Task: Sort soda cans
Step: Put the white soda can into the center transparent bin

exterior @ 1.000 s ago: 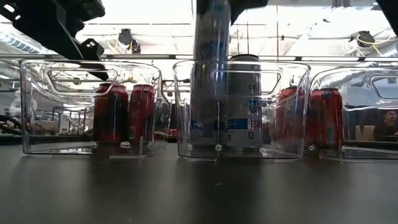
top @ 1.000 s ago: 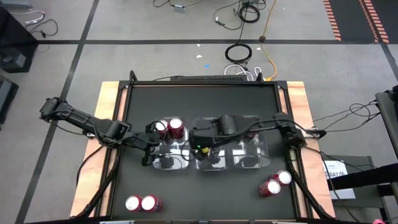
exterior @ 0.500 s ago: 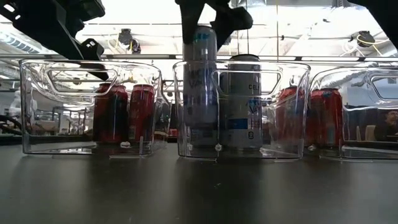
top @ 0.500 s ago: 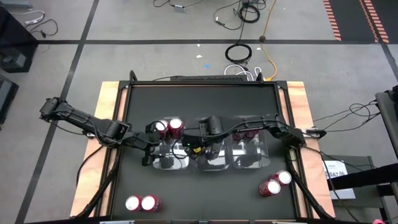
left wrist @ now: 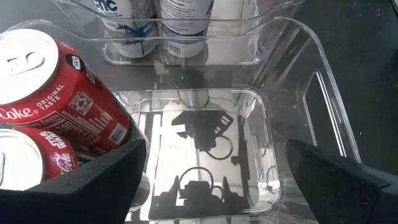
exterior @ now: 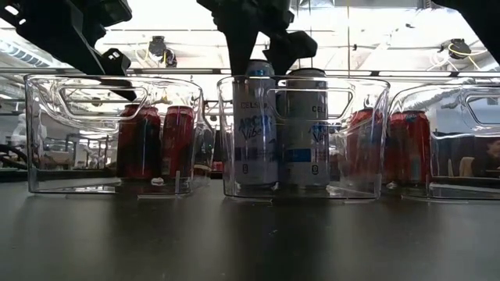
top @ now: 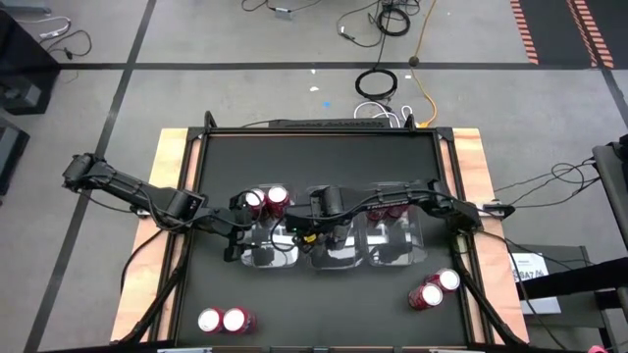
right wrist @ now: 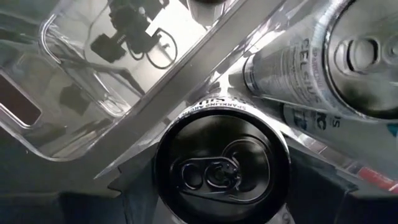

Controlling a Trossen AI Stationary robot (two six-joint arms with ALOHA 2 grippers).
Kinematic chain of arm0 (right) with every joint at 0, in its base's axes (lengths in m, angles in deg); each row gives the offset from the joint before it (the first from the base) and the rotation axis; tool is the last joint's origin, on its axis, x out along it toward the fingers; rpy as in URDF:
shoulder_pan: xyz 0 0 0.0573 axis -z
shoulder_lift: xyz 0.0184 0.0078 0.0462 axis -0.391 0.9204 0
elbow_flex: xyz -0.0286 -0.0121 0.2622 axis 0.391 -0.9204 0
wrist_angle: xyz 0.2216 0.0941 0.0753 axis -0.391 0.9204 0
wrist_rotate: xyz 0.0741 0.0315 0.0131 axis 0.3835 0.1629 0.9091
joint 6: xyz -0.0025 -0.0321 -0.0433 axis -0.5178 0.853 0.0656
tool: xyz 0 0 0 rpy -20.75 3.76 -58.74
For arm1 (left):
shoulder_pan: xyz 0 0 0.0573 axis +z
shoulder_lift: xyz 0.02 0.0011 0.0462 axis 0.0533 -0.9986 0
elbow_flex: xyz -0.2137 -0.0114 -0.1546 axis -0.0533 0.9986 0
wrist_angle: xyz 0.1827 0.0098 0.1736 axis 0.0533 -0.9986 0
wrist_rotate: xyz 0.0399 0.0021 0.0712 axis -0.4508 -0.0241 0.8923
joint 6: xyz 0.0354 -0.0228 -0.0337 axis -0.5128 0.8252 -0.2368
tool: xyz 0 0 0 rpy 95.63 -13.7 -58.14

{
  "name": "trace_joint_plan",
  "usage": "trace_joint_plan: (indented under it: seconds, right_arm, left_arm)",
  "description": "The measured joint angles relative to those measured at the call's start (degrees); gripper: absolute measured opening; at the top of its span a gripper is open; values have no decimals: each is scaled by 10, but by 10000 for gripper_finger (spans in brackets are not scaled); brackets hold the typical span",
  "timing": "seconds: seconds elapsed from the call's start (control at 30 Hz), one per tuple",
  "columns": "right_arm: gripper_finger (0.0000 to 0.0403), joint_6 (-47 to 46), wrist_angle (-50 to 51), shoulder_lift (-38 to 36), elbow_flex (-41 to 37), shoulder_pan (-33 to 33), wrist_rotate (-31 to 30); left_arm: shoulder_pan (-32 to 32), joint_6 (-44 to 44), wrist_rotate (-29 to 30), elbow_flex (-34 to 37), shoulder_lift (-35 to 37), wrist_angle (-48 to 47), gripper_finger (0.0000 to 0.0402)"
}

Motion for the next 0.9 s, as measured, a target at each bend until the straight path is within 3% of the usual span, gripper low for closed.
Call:
trace_joint_plan:
  seconds: [0.9]
  right_arm:
    - [293, 15, -1, 0, 0, -2, -10]
  left_arm:
    - [0, 0, 0, 0, 0, 0, 393]
